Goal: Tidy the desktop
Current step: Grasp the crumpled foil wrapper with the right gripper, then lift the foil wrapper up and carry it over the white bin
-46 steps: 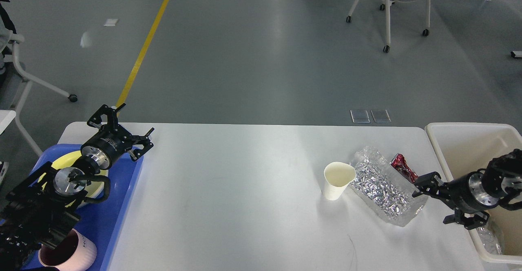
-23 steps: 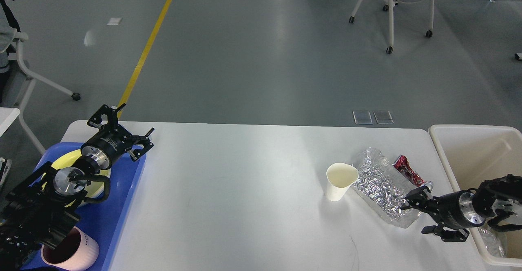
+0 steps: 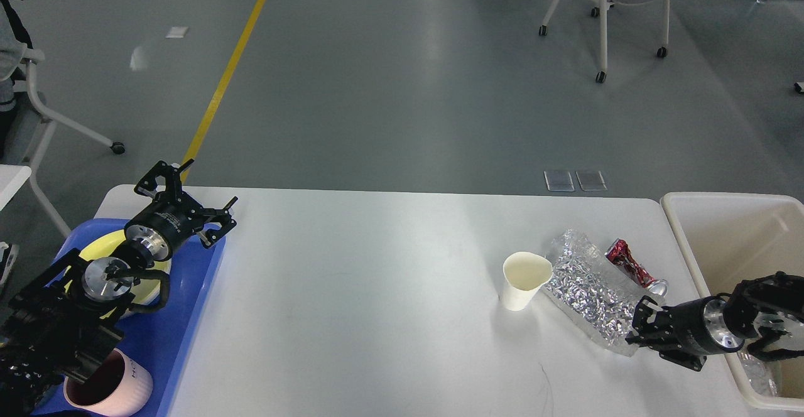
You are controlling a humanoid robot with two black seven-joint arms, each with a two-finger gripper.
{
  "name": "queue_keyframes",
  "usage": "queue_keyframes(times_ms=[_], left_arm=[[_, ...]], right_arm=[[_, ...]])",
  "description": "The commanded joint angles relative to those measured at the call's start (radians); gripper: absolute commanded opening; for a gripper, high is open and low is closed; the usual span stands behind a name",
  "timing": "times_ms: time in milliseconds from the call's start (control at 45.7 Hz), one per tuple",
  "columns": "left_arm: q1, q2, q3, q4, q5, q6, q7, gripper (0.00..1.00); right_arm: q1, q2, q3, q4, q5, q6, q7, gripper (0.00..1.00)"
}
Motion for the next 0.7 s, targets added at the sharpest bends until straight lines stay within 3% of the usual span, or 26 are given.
queue_keyframes(times_ms=[0,481,678], left_arm=[[0.0,0.0,0.0,0.0,0.0,0.0,-0.002,1.0],[0.0,0.0,-0.002,0.0,0.0,0.0,0.0,1.0],[0.0,0.0,-0.002,0.0,0.0,0.0,0.0,1.0]], right_arm=[[0.0,-0.001,-0.002,0.0,0.0,0.0,0.0,0.0],[0.116,-0.053,0.008,0.014,0.008,0.02,0.0,0.0],[0.224,-0.107,-0.003,0.021,0.008,0.138,-0.002,0.0]])
